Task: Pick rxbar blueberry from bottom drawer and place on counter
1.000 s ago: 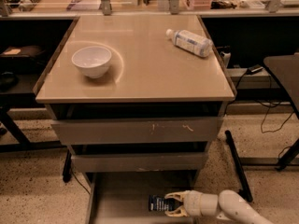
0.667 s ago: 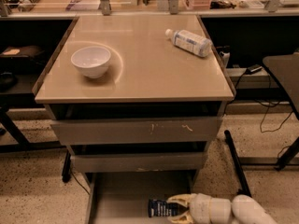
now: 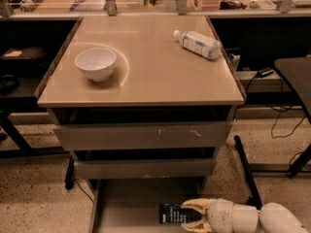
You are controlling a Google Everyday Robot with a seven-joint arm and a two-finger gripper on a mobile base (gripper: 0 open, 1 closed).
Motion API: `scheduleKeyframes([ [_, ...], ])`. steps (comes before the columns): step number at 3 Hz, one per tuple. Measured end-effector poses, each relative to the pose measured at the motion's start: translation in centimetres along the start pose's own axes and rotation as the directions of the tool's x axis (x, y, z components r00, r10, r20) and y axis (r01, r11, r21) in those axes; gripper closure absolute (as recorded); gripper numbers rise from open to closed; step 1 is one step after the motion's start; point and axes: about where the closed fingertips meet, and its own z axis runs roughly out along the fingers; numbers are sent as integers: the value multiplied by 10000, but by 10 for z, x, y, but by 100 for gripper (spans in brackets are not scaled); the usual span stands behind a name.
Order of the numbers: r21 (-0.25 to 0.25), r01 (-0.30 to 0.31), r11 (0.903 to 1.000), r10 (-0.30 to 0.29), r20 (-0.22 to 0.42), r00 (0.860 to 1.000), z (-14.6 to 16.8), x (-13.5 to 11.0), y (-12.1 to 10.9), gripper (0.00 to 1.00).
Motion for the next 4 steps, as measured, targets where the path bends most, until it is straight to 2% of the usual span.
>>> scheduleKeyframes([
  [1,271,-174,9995,180,-206,9996,-4,-4,-27,100],
  [2,301,-516,9982,548,-1148,9919,-11,5,-72,100],
  [3,167,-1151,9932,1162,-1696,9786,-17,12,-111,100],
  [4,310,-1709,9848,1735,-1316,9760,-26,13,-125,100],
])
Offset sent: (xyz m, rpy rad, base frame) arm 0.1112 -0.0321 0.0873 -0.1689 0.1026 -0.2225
